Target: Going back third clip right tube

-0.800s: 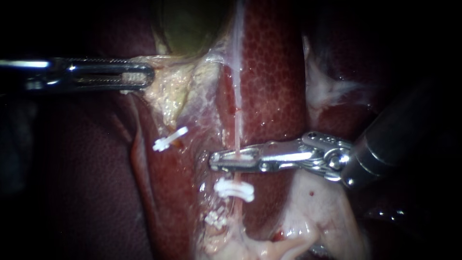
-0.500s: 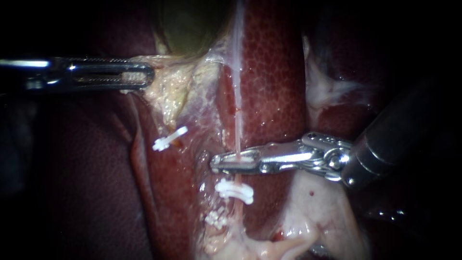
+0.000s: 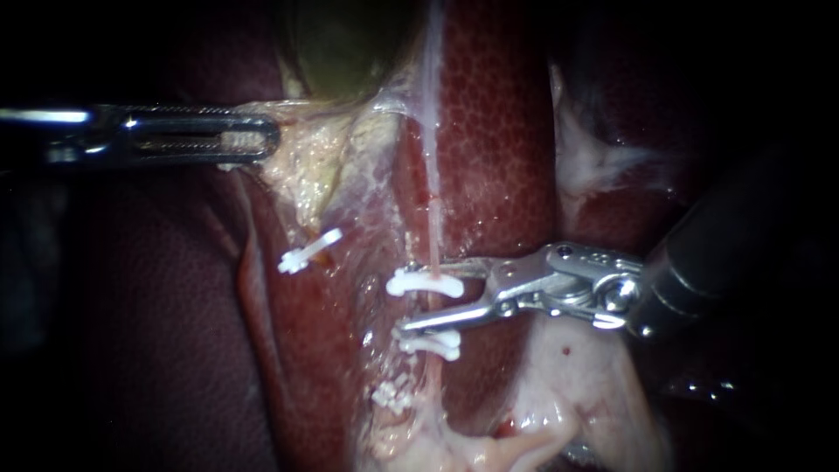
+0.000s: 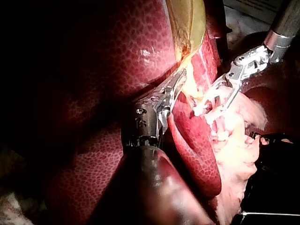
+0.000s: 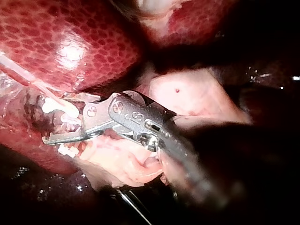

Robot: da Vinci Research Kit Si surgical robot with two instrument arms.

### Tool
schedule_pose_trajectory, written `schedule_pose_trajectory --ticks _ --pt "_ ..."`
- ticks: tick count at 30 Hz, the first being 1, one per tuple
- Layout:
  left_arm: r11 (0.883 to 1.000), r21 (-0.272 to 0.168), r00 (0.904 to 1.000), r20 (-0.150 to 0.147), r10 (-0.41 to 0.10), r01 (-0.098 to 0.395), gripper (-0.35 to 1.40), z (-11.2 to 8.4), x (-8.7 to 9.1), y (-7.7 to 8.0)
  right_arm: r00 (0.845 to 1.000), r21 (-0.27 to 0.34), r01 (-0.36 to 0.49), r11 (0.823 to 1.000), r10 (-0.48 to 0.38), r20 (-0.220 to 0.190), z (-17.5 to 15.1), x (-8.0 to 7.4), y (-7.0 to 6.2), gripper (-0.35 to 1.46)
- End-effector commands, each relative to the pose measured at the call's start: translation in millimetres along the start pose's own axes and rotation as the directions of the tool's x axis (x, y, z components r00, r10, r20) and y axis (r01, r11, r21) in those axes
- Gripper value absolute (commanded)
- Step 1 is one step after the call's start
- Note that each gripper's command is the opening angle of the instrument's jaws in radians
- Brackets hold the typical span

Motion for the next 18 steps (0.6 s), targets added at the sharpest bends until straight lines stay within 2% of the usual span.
schedule_pose_trajectory --ticks 1,7,11,15,18 --pt "1.0 0.0 1.0 0.0 0.0 0.0 -0.13 0.0 0.0 0.0 1.0 0.0 0.001 1.0 -0.001 0.0 -0.4 0.1 0.1 0.6" --pt "1.0 0.0 1.0 0.0 0.0 0.0 -0.13 -0.1 0.0 0.0 0.999 0.011 0.051 0.999 -0.051 0.006 -3.0 0.4 -0.2 0.6" --pt "1.0 0.0 1.0 0.0 0.0 0.0 -0.13 -0.1 0.0 0.0 0.997 0.018 0.074 0.997 -0.074 0.008 -5.0 1.2 -0.7 0.6" --pt "1.0 0.0 1.0 0.0 0.0 0.0 -0.13 -0.1 0.0 0.0 0.995 0.025 0.103 0.994 -0.103 0.01 -6.8 2.3 -1.6 0.6" --pt "1.0 0.0 1.0 0.0 0.0 0.0 -0.13 -0.1 0.0 0.0 0.991 0.036 0.132 0.991 -0.132 0.009 -8.3 3.3 -2.7 0.6"
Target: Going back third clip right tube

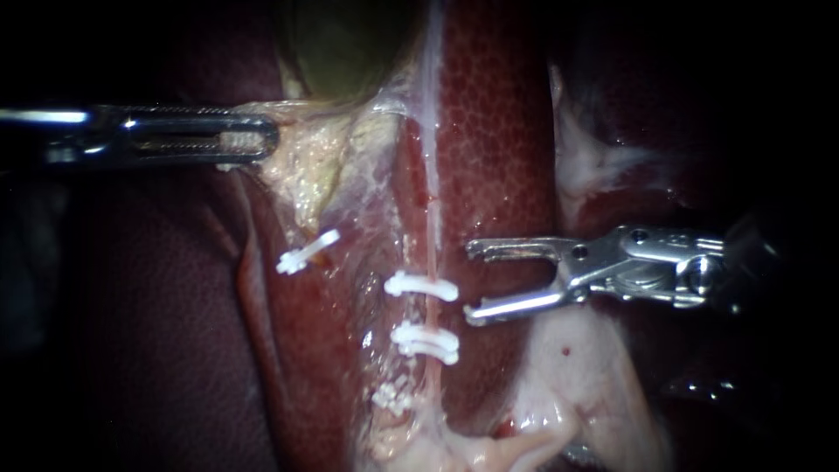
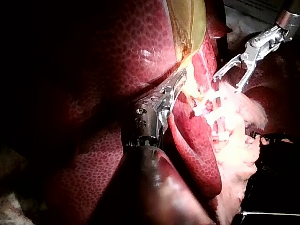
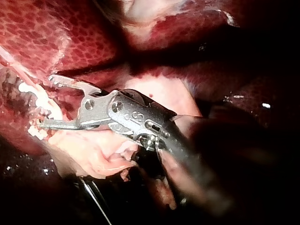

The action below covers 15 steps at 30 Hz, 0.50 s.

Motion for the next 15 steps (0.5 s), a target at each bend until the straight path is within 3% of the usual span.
schedule_pose_trajectory --ticks 1,8,11,15 --pt "1.0 0.0 1.0 0.0 0.0 0.0 -0.13 0.0 0.0 0.0 1.0 0.004 0.011 1.0 -0.011 -0.005 -0.6 0.6 -0.5 0.6" --pt "1.0 -0.003 1.0 0.001 0.001 -0.001 -0.13 0.4 0.2 -0.2 0.997 0.016 0.071 0.997 -0.071 -0.033 -3.2 4.7 -2.6 0.6" --pt "1.0 -0.007 1.0 0.006 0.004 -0.004 -0.11 0.8 0.8 -0.3 0.995 0.019 0.09 0.996 -0.09 -0.032 -3.8 5.6 -3.0 0.6" --pt "1.0 -0.018 0.9998 -0.012 0.013 -0.013 -0.11 2.0 2.2 -0.3 0.995 0.019 0.096 0.995 -0.095 -0.032 -3.9 5.7 -3.1 0.6"
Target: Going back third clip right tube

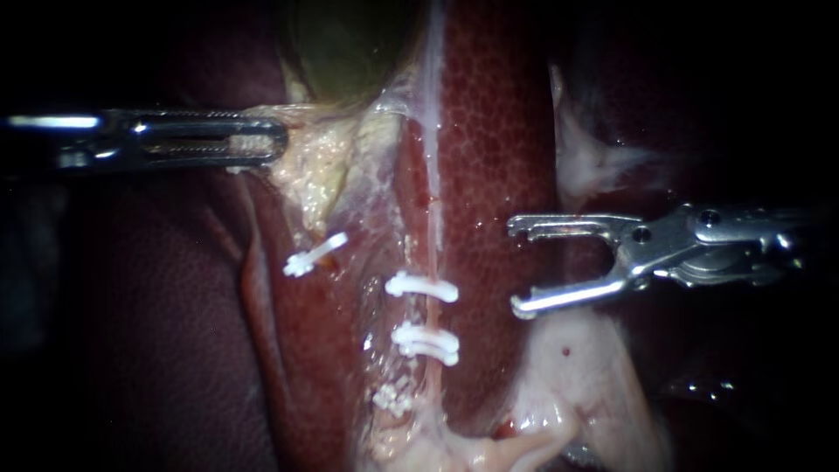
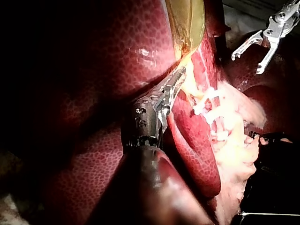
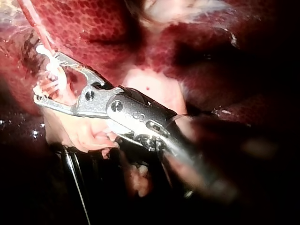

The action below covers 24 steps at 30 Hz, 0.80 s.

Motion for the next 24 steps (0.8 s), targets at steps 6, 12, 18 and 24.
schedule_pose_trajectory --ticks 6,12,18,24 --pt "1.0 0.009 0.9991 -0.039 0.017 -0.017 -0.11 2.8 2.6 0.0 1.0 -0.001 0.0 1.0 0.0 0.0 0.1 -0.3 0.3 0.6" --pt "1.0 0.015 0.9985 -0.054 0.013 -0.012 -0.11 4.5 3.8 0.0 1.0 -0.001 0.0 1.0 0.0 0.0 0.1 -0.3 0.3 0.6" --pt "1.0 0.021 0.9982 -0.058 0.016 -0.014 -0.11 5.4 4.2 -0.5 1.0 -0.001 0.0 1.0 0.0 0.0 0.1 -0.3 0.3 0.6" --pt "1.0 0.021 0.9982 -0.058 0.016 -0.015 -0.11 5.5 4.2 -0.5 1.0 -0.002 -0.001 1.0 0.001 0.0 0.2 -0.1 0.3 0.6"
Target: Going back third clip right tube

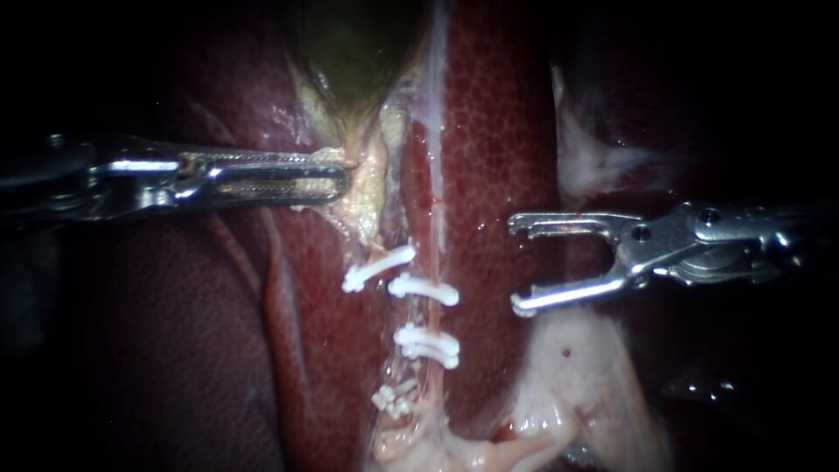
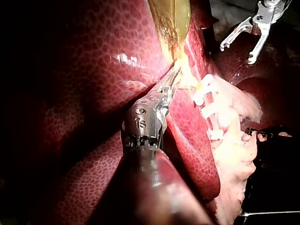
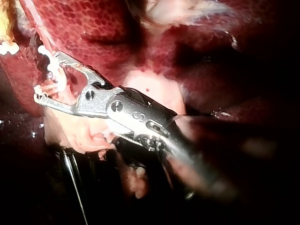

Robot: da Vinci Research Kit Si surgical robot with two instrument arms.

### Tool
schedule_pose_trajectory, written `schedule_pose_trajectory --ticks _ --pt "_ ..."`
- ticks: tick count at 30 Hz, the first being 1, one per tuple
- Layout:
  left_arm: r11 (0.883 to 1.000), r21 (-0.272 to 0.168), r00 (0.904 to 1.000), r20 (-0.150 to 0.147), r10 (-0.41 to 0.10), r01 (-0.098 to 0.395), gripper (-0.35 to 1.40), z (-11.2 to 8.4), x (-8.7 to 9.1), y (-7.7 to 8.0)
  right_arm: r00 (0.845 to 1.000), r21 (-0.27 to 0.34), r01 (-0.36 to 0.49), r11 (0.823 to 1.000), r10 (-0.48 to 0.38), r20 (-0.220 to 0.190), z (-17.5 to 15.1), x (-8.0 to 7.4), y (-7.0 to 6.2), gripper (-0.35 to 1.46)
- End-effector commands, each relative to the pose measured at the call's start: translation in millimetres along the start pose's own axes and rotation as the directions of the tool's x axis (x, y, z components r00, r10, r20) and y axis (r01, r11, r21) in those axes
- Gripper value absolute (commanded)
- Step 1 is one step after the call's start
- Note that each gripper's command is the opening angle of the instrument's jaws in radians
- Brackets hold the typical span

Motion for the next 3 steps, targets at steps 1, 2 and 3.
schedule_pose_trajectory --ticks 1,2,3 --pt "1.0 0.0 1.0 0.0 0.0 0.0 -0.11 0.0 0.0 0.0 1.0 0.0 0.0 1.0 0.0 0.0 0.0 0.1 0.0 0.6" --pt "1.0 0.0 1.0 0.0 0.0 0.0 -0.11 0.0 0.0 0.0 1.0 0.0 0.006 1.0 -0.006 0.001 0.0 0.1 0.0 0.6" --pt "1.0 0.0 1.0 0.0 0.0 0.0 -0.11 0.0 0.0 0.0 1.0 0.0 0.006 1.0 -0.006 0.001 0.0 0.1 0.0 0.6"
